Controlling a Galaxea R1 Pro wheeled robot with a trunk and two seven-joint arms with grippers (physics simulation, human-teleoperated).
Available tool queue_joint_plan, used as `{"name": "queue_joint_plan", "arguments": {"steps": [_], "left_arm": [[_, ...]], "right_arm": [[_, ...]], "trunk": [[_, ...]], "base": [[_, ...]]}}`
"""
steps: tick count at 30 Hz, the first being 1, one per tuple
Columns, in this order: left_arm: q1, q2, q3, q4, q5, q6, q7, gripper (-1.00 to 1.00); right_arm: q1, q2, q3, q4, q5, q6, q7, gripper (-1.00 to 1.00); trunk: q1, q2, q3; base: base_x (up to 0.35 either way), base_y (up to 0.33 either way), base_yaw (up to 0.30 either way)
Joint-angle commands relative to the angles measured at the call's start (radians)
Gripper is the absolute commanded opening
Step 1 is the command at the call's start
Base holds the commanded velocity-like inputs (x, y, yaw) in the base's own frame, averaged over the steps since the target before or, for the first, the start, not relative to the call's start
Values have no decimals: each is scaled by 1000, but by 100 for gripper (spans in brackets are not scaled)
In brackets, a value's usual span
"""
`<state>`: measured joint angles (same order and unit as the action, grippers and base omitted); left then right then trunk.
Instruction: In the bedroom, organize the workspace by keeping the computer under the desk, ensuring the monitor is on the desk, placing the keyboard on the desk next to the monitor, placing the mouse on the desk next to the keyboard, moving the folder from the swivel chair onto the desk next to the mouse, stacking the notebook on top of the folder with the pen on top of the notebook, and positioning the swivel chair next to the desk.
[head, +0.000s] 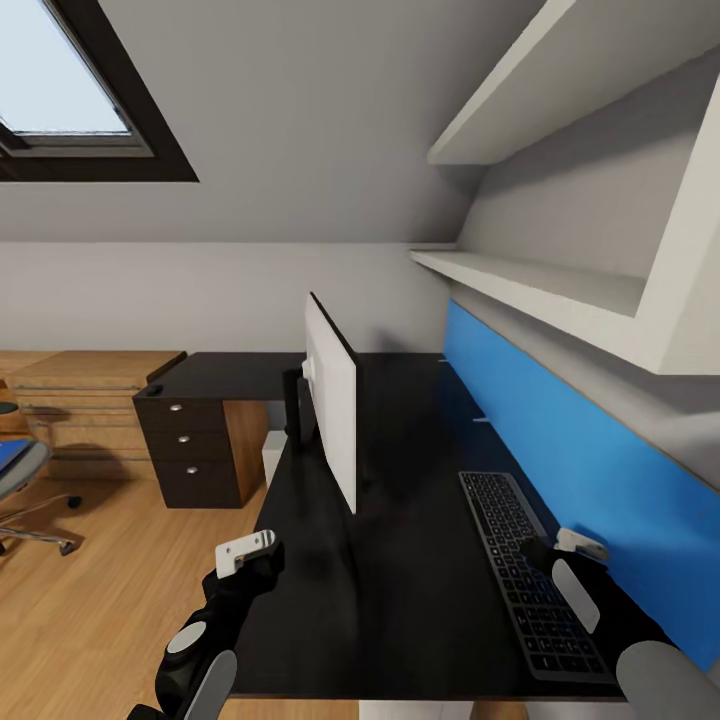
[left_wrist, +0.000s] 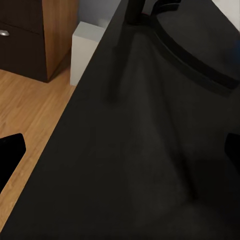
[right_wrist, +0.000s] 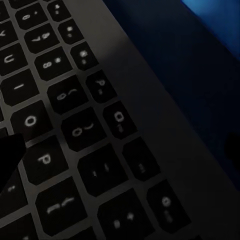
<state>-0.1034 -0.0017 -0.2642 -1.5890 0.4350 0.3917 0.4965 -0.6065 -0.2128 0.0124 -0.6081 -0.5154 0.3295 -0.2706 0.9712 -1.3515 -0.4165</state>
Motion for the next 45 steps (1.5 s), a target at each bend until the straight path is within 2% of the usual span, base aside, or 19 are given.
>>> {"name": "queue_joint_plan", "arguments": {"steps": [1,25,45], "left_arm": [[-1,0,-1,-2,8,2,8,100],[-1,6,0,7,7,3,8,100],[-1,13,0,8,8,2,8,100]], "right_arm": [[1,0,1,2,-11,5,-7,100],[1,0,1,2,-11,5,-6,100],[1,0,1,2,-10,5,-7,100]], "trunk": [[0,-1,-1],[0,-1,-1],[0,-1,-1]], "base": [[0,0,0],[0,0,0],[-51,81,0]]}}
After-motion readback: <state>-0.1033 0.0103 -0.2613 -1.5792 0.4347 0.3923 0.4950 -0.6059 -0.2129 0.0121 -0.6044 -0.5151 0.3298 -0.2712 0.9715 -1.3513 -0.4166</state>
